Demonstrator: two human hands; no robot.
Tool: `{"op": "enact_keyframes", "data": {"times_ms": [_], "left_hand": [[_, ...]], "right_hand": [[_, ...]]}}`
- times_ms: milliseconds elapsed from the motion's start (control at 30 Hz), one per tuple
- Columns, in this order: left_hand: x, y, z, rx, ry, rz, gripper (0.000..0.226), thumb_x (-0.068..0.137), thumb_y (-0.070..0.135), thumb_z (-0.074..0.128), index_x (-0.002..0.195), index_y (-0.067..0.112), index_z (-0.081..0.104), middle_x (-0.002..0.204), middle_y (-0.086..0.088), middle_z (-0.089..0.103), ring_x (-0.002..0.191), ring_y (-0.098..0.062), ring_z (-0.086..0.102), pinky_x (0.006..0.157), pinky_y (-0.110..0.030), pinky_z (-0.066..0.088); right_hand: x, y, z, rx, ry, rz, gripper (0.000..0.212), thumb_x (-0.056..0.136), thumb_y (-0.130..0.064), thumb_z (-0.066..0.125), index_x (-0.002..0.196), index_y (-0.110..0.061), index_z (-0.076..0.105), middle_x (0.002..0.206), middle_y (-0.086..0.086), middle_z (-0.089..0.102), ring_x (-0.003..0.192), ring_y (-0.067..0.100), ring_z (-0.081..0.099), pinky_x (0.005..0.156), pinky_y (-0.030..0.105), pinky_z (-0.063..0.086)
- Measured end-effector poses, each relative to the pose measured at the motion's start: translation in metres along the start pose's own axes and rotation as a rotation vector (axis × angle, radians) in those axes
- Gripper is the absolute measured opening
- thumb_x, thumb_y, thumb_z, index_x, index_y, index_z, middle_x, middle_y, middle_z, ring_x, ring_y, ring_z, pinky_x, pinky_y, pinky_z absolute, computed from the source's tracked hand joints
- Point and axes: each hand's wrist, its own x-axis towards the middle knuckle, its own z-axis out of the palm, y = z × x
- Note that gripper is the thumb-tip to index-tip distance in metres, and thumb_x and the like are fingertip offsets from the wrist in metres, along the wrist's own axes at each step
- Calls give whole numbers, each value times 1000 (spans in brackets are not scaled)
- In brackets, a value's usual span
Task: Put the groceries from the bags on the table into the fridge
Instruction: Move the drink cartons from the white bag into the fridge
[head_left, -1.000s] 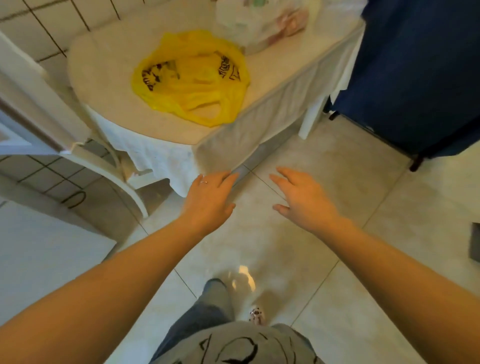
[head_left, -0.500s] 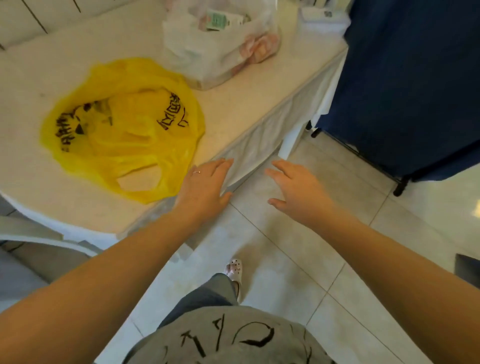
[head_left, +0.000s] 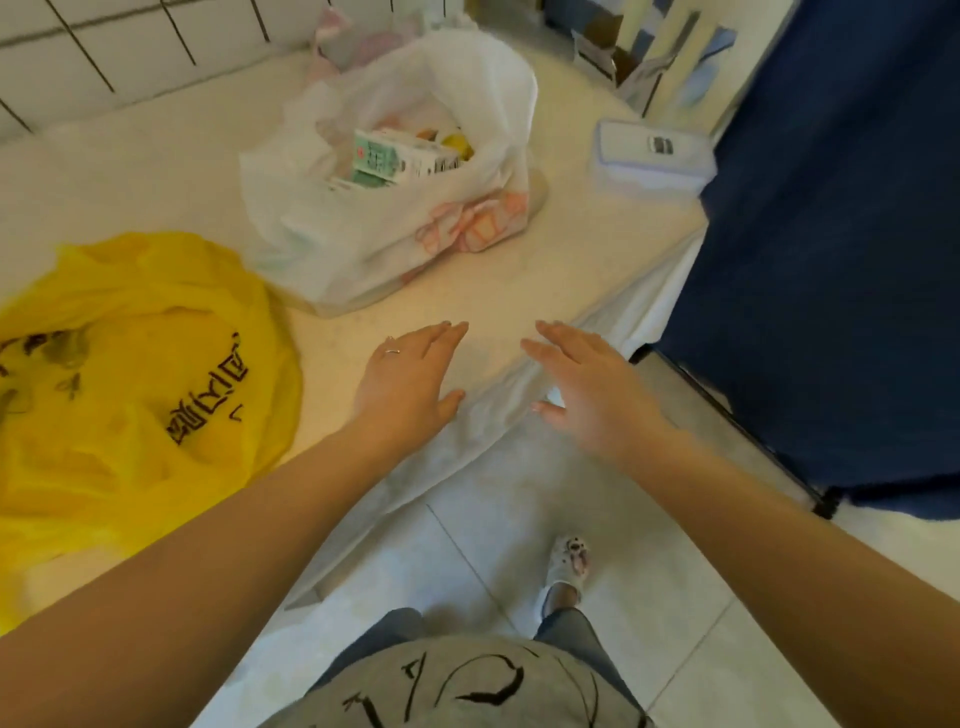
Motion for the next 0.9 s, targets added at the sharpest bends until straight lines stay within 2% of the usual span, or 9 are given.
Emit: {"op": "enact_keyframes", "data": {"times_ms": [100,167,233,333,400,533,667,767,900], "left_hand": [[39,17,0,-30,43,-131,71,89,39,56,148,24,19,151,-1,30,137,-22,31,111,-45,27],[58,28,-1,-44,51,-209,71,89,39,57,148,24,20,151,-1,30,136,-22,31,111,-44,27],[76,35,-3,-48,62,-286,71,89,39,56,148,24,20,152,0,29,137,-22,30,111,-43,26],[99,38,-11,-44,106,-378,68,88,39,57,146,23,25,149,0,33,134,-23,32,110,-39,27],[114,32,-15,-53,142,-444,68,87,36,60,145,20,29,147,-2,37,133,-25,35,109,-40,29],[142,8,-20,-94,245,-540,70,82,32,66,143,18,34,144,-5,41,131,-26,39,107,-45,33],[173,-17,-32,-143,341,-597,67,83,30,65,142,18,36,144,-4,42,132,-24,38,108,-38,30],[194,-35,-43,-176,402,-648,67,82,27,66,142,19,36,145,-2,41,132,-23,36,107,-34,29],[217,-47,-52,-292,503,-770,63,85,25,64,142,20,36,142,-4,43,130,-23,38,101,-33,34]], "right_hand": [[48,51,-15,-31,-56,-93,67,89,-31,60,146,-18,28,155,3,19,144,19,14,117,39,13],[78,77,-27,-34,-73,-166,67,88,-33,60,146,-18,29,155,2,19,143,17,14,117,37,13],[107,94,-39,-30,-79,-236,68,84,-32,65,143,-16,35,153,4,25,141,20,22,115,39,19],[151,110,-50,2,-28,-340,66,75,-30,74,134,-12,48,142,9,42,128,29,41,104,44,36],[181,113,-54,28,-29,-407,64,74,-29,75,131,-13,50,140,8,44,126,30,44,101,44,39],[240,107,-55,50,-45,-468,64,78,-30,71,135,-16,47,146,7,37,133,29,36,107,41,30],[294,97,-63,44,-54,-521,69,78,-31,71,139,-18,42,148,6,34,135,28,33,109,40,29],[331,90,-73,16,-68,-549,68,84,-35,64,143,-23,34,152,0,26,137,21,26,109,33,24],[372,81,-74,256,-152,-475,57,90,-30,57,142,-23,36,151,-3,27,139,17,23,111,30,18]]}}
